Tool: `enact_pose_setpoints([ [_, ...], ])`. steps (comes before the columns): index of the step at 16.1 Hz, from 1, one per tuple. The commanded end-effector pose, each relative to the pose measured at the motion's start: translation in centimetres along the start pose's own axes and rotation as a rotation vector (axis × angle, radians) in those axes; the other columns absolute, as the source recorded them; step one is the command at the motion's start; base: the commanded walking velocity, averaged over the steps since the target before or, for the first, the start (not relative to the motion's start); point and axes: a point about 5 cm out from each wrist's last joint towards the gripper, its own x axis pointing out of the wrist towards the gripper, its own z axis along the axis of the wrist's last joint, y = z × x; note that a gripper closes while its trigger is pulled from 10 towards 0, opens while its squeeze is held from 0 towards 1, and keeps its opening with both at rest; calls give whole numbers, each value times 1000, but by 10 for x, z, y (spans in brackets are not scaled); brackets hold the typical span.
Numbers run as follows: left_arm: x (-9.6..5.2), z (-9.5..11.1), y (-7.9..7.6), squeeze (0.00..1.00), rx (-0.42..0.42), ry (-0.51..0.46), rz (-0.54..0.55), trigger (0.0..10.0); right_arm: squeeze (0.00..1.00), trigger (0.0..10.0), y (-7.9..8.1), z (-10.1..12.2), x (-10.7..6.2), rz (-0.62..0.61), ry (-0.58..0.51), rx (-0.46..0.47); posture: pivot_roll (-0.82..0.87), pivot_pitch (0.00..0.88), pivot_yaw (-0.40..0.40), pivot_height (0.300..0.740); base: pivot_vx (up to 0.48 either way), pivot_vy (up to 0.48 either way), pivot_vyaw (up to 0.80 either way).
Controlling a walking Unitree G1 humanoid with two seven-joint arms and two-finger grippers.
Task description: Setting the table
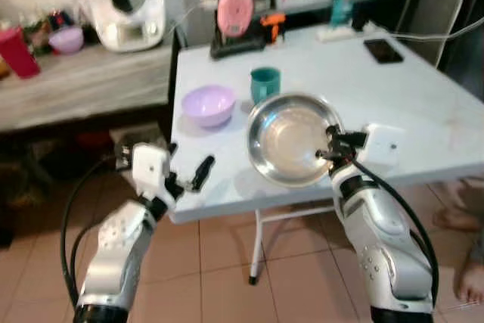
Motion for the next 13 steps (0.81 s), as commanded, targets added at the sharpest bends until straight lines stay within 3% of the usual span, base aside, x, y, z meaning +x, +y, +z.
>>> enact_pose_setpoints([
  [1,-2,5,9,0,26,0,27,10000,0,10000,10,1,0,29,-11,16,-212,2,132,740,0,480,0],
  [6,-2,5,8,0,29,2,17,10000,0,10000,10,0,0,29,-12,15,-214,4,142,740,0,474,0],
  [13,1,4,6,0,25,4,9,10000,0,10000,8,0,-1,18,-15,8,-221,0,143,740,0,473,433],
])
